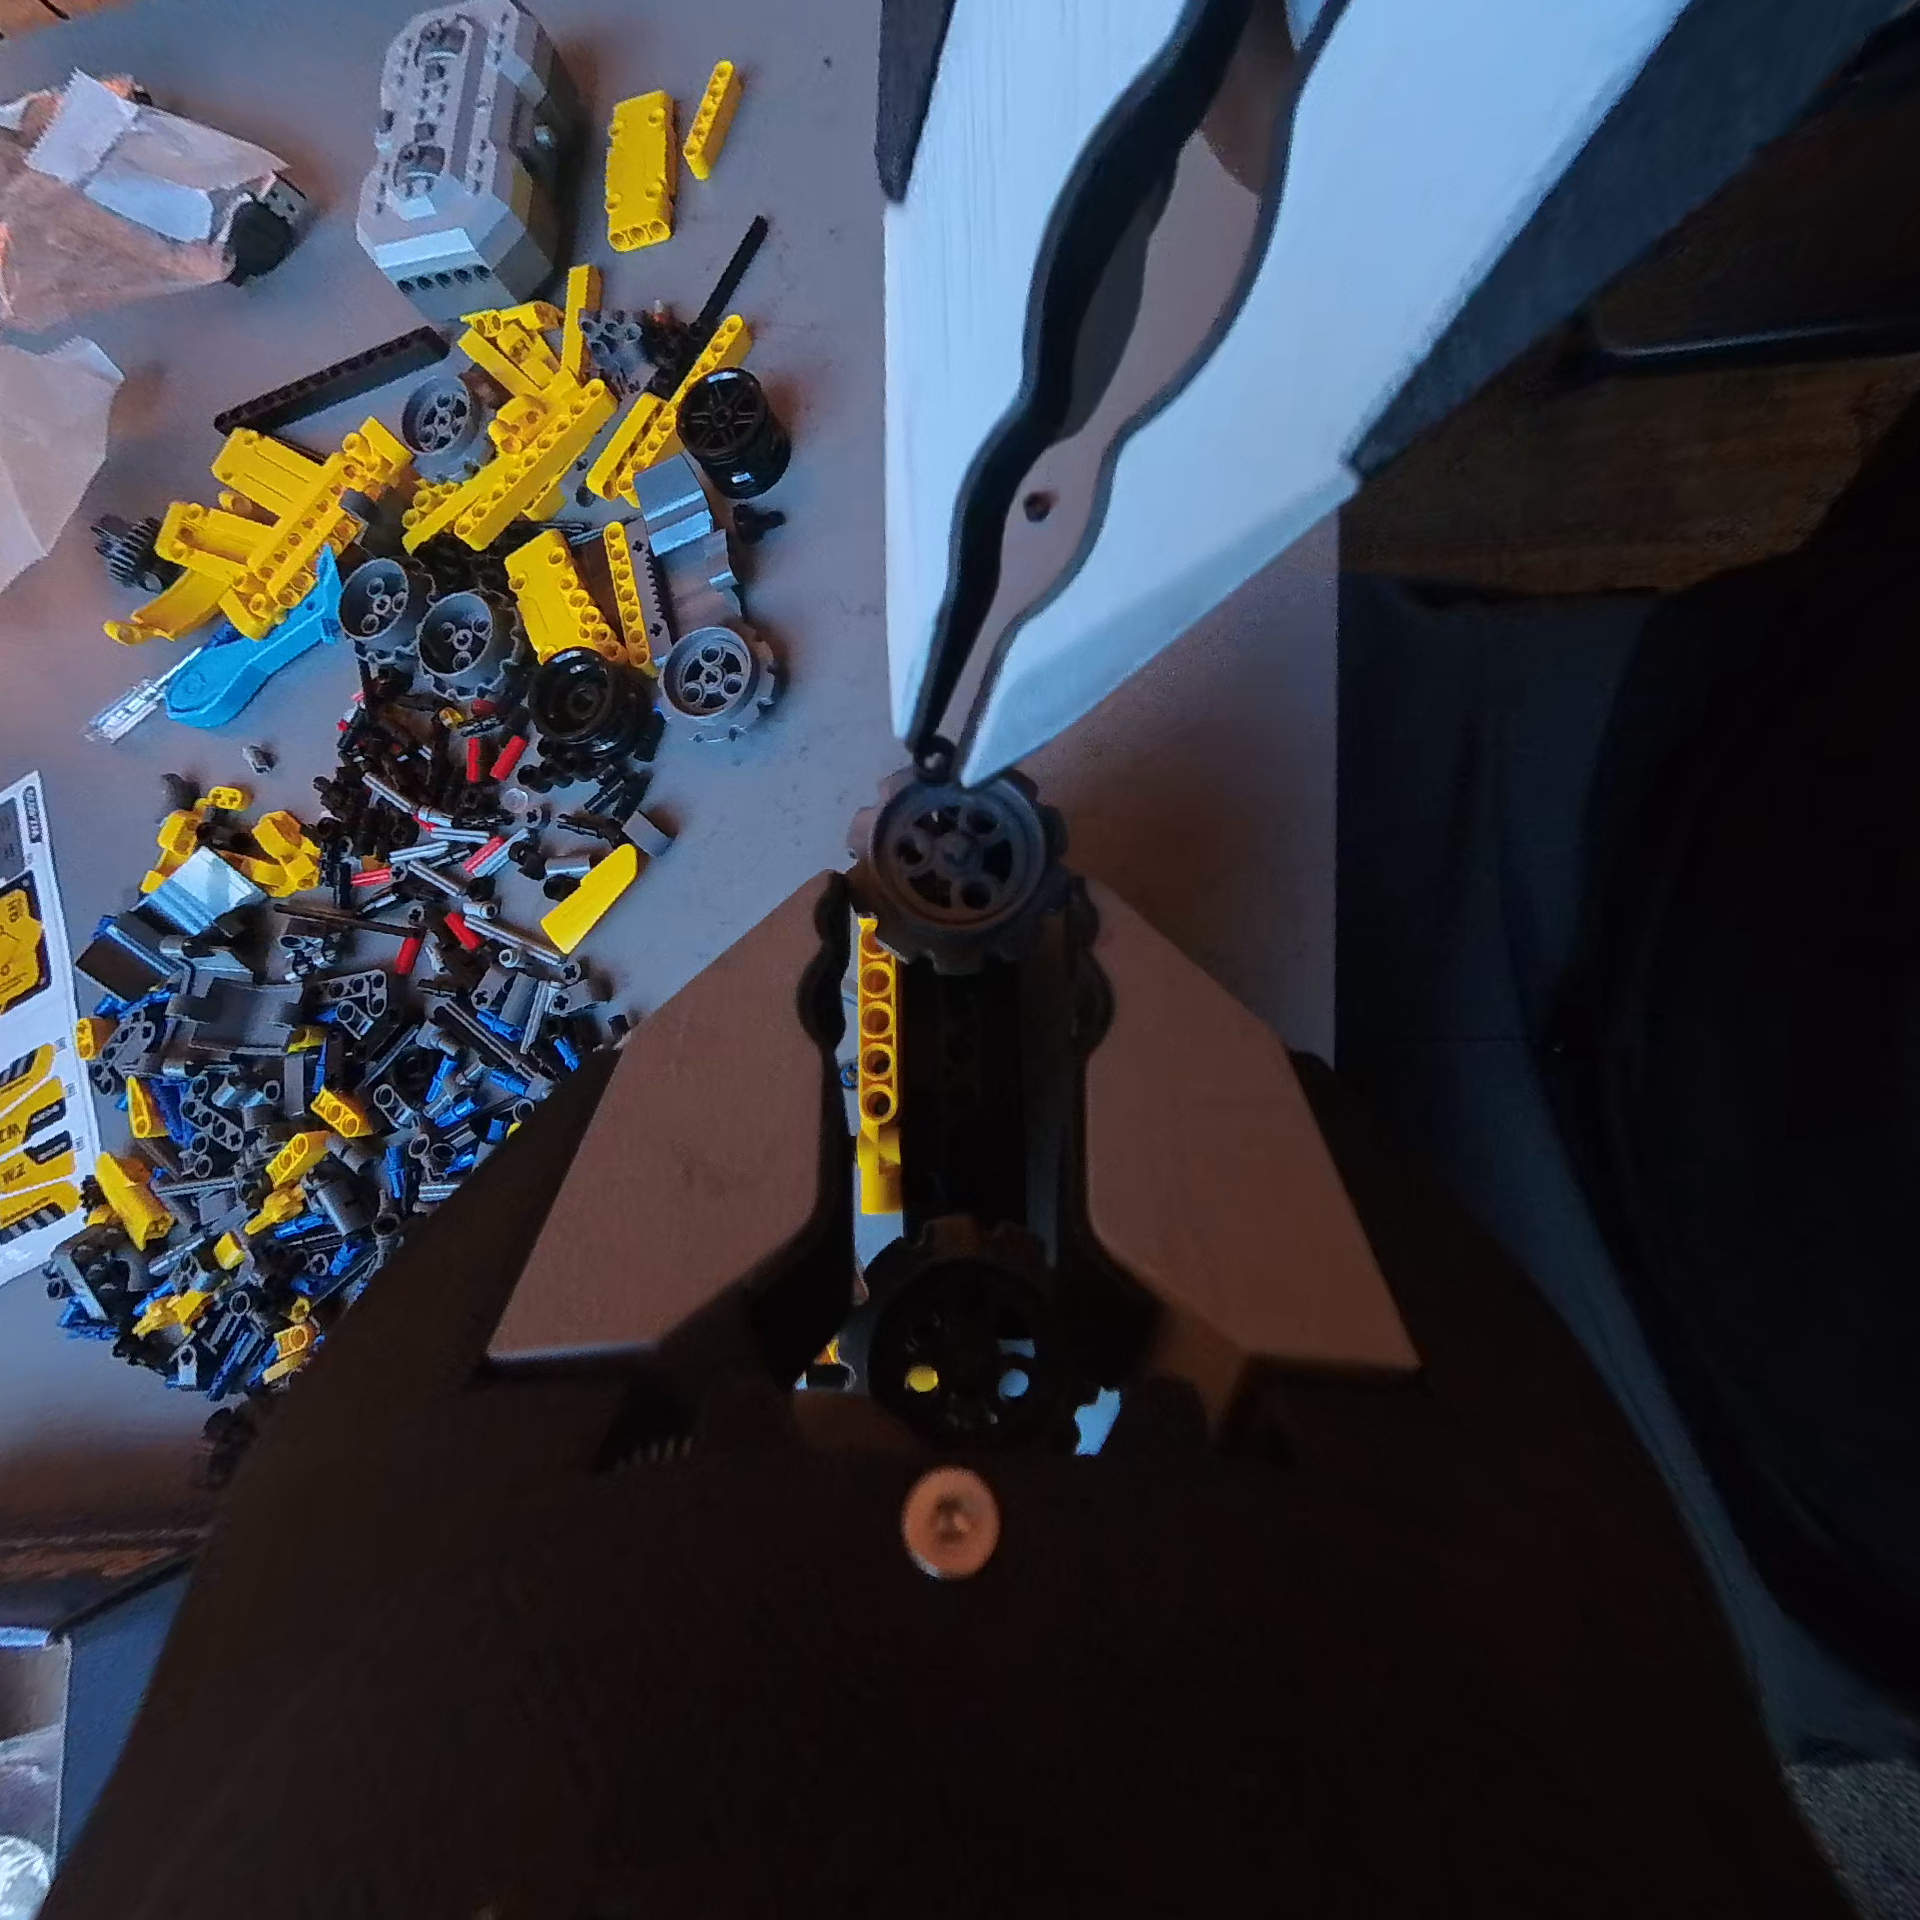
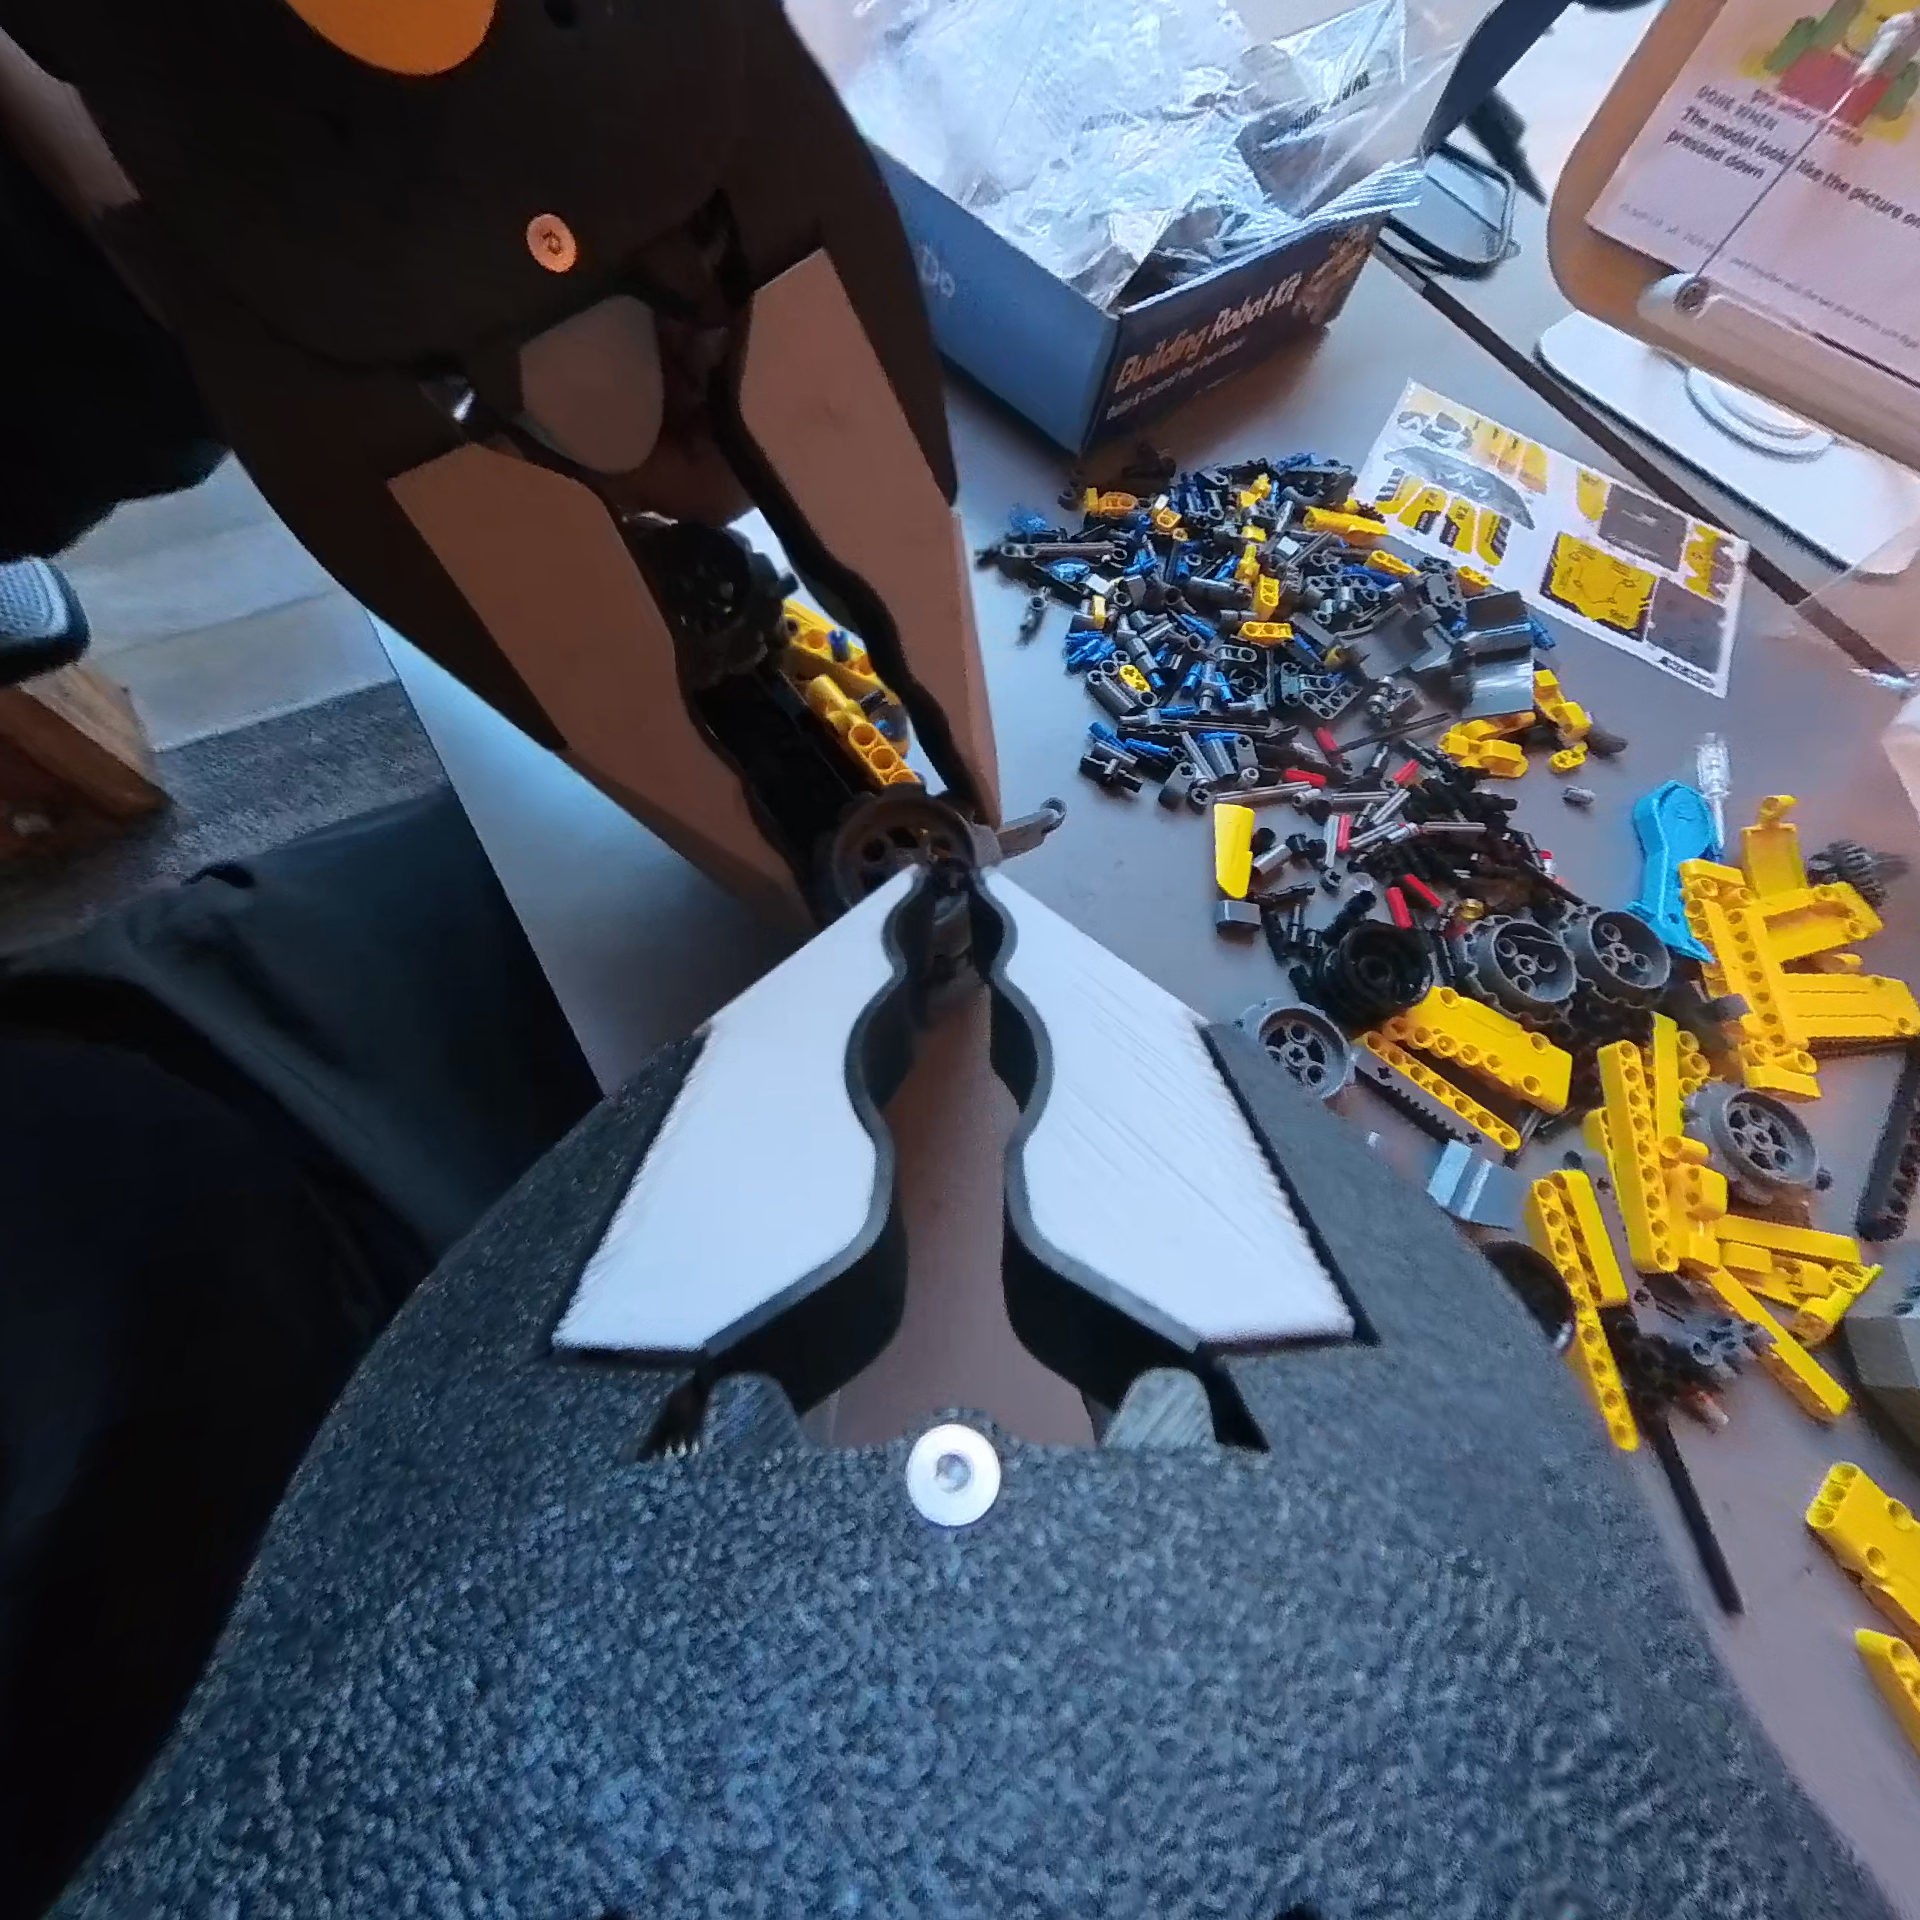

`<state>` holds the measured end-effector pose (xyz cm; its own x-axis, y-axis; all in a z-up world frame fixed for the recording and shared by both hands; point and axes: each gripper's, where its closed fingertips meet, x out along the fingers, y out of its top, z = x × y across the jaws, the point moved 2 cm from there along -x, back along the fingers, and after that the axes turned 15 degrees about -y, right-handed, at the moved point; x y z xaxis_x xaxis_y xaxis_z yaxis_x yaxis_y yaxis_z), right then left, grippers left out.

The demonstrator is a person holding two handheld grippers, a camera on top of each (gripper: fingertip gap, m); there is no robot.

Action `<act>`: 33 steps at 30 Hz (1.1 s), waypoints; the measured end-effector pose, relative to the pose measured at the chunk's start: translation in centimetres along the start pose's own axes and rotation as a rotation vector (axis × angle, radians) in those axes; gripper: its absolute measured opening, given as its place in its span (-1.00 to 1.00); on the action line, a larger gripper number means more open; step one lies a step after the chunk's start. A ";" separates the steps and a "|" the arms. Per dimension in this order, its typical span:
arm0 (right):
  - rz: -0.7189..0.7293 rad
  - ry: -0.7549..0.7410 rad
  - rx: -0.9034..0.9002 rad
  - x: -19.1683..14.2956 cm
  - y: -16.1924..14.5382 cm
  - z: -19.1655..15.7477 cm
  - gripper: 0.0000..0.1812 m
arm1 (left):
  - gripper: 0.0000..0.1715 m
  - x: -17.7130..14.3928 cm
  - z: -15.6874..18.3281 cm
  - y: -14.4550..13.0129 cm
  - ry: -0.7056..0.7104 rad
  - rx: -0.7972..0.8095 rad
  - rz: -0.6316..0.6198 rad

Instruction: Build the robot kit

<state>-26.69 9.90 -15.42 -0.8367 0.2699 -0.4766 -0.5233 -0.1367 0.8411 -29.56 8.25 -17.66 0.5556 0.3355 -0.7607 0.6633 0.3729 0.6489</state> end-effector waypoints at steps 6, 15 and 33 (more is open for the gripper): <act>0.066 0.104 -0.091 -0.2 0.2 -1.0 -0.94 | -0.55 0.0 0.0 0.0 -0.003 0.007 -0.001; 0.080 0.251 -0.268 0.5 0.4 -1.0 -0.93 | -0.55 -0.2 0.3 -0.3 -0.020 0.048 -0.028; 0.076 0.284 -0.335 1.2 0.4 -1.4 -0.93 | -0.55 -0.3 0.0 -0.3 -0.059 0.036 0.001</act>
<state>-28.09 8.85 -16.01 -0.8618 -0.0188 -0.5069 -0.4427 -0.4599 0.7698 -29.95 8.06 -17.65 0.5840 0.2836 -0.7606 0.6798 0.3412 0.6492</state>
